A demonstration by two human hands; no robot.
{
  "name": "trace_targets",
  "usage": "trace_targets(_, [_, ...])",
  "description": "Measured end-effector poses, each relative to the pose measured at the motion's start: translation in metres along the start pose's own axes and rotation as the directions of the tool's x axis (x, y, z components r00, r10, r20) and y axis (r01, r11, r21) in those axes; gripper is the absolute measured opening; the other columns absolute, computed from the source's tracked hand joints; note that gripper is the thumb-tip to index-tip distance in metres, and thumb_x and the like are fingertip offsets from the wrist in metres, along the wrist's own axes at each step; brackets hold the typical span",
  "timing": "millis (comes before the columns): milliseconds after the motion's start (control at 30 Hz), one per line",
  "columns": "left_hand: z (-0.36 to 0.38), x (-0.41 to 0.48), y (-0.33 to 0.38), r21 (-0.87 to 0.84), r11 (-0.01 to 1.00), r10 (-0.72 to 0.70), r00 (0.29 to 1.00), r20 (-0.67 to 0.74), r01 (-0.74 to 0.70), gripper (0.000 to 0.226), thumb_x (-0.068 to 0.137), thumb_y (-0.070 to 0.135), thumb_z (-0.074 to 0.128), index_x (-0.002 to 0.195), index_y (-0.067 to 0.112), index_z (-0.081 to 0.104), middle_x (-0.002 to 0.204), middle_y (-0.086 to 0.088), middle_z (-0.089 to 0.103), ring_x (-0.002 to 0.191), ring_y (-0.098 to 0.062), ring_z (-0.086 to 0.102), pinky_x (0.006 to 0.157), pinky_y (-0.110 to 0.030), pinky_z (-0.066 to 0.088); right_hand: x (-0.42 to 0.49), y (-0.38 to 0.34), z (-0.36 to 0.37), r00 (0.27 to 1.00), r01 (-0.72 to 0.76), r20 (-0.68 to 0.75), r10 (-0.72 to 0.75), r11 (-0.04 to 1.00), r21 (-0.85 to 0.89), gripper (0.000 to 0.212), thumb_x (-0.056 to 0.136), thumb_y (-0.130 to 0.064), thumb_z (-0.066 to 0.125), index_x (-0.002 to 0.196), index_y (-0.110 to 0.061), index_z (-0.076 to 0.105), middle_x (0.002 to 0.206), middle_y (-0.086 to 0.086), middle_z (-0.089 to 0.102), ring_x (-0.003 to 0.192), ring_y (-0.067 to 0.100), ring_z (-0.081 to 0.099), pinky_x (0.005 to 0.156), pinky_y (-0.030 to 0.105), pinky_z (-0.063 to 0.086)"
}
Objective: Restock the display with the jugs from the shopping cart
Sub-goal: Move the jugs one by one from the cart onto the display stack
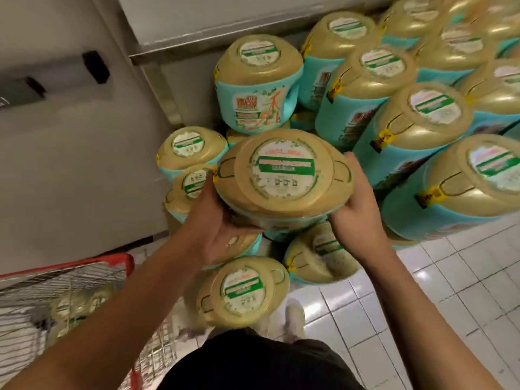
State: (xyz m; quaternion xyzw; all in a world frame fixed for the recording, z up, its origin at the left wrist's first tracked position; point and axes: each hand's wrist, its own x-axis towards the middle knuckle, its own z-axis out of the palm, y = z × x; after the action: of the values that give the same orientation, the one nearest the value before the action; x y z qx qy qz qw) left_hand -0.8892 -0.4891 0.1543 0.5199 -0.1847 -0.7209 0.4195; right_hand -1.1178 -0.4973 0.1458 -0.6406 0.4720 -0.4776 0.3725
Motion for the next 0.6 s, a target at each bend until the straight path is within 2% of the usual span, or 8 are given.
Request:
trace_targets(100, [0.013,0.029,0.013,-0.038,0.999,-0.002,0.998,-0.067,-0.001,0.059,0.105,0.067,0.030,0.147,0.033,0.054,0.151,-0.003,0.057,0.136,-0.037,0.055,0.101,-0.070,0.049,0.037,0.016,0.004,1.000,-0.011,0.000,0.011,1.000,-0.001,0.014,0.099,-0.006,0.062,0.105,-0.006,0.049,0.094,-0.019,0.059,0.090,-0.006,0.057,0.077,0.008,0.044])
trace_targets(167, [0.020,0.043,0.018,-0.077,0.997,-0.006,0.993,-0.116,-0.003,0.060,0.104,0.069,0.033,0.149,0.035,0.053,0.156,-0.003,0.051,0.140,-0.038,0.050,0.101,-0.071,0.049,0.057,0.029,0.007,1.000,-0.002,-0.004,0.002,0.999,0.032,0.015,0.097,-0.003,0.058,0.103,-0.012,0.048,0.094,-0.017,0.057,0.089,-0.005,0.055,0.078,0.011,0.044])
trace_targets(267, [0.027,0.059,0.027,-0.117,0.993,-0.009,0.980,-0.197,-0.015,0.059,0.102,0.070,0.037,0.148,0.036,0.053,0.159,-0.003,0.048,0.143,-0.038,0.046,0.101,-0.072,0.048,0.076,0.047,0.012,0.999,0.039,-0.013,-0.039,0.999,0.035,0.017,0.101,0.005,0.056,0.111,-0.008,0.049,0.101,-0.021,0.061,0.096,-0.001,0.057,0.086,0.019,0.047])
trace_targets(333, [0.029,0.068,0.032,-0.126,0.992,-0.023,0.971,-0.239,-0.007,0.061,0.101,0.071,0.038,0.149,0.035,0.052,0.160,-0.004,0.045,0.144,-0.038,0.045,0.099,-0.070,0.050,0.084,0.054,0.017,0.999,0.034,-0.018,-0.034,0.998,0.053,0.012,0.104,0.001,0.053,0.115,-0.003,0.048,0.109,-0.015,0.063,0.103,0.006,0.059,0.091,0.025,0.049])
trace_targets(433, [0.031,0.077,0.036,-0.138,0.990,-0.042,0.967,-0.252,0.007,0.066,0.099,0.074,0.037,0.150,0.035,0.051,0.160,-0.005,0.046,0.143,-0.039,0.045,0.092,-0.065,0.053,0.096,0.059,0.023,0.999,0.001,-0.044,-0.001,1.000,0.016,0.019,0.103,0.003,0.052,0.121,-0.003,0.049,0.121,0.014,0.051,0.113,0.012,0.052,0.103,0.030,0.045])
trace_targets(500, [0.029,0.082,0.035,-0.160,0.987,-0.028,0.965,-0.259,-0.015,0.066,0.099,0.074,0.035,0.149,0.033,0.051,0.158,-0.006,0.048,0.140,-0.038,0.048,0.088,-0.063,0.055,0.098,0.058,0.029,0.998,-0.033,-0.054,0.031,0.999,-0.038,0.030,0.098,0.008,0.050,0.127,-0.002,0.048,0.124,0.014,0.047,0.117,0.011,0.048,0.108,0.031,0.042])
trace_targets(533, [0.030,0.084,0.035,-0.172,0.985,-0.022,0.964,-0.264,-0.025,0.067,0.099,0.074,0.035,0.149,0.032,0.051,0.157,-0.007,0.049,0.140,-0.038,0.049,0.088,-0.063,0.055,0.096,0.056,0.033,0.996,-0.071,-0.062,0.067,0.996,-0.055,0.037,0.098,0.008,0.049,0.134,-0.001,0.046,0.130,0.014,0.046,0.122,0.014,0.046,0.112,0.029,0.040])
trace_targets(600, [0.032,0.089,0.036,-0.191,0.981,-0.020,0.956,-0.293,-0.038,0.067,0.099,0.073,0.034,0.146,0.029,0.053,0.156,-0.008,0.050,0.139,-0.038,0.049,0.093,-0.065,0.052,0.086,0.049,0.040,0.984,-0.163,-0.088,0.157,0.985,-0.059,0.056,0.099,0.005,0.046,0.153,-0.006,0.036,0.148,0.010,0.041,0.139,0.015,0.037,0.116,0.010,0.026])
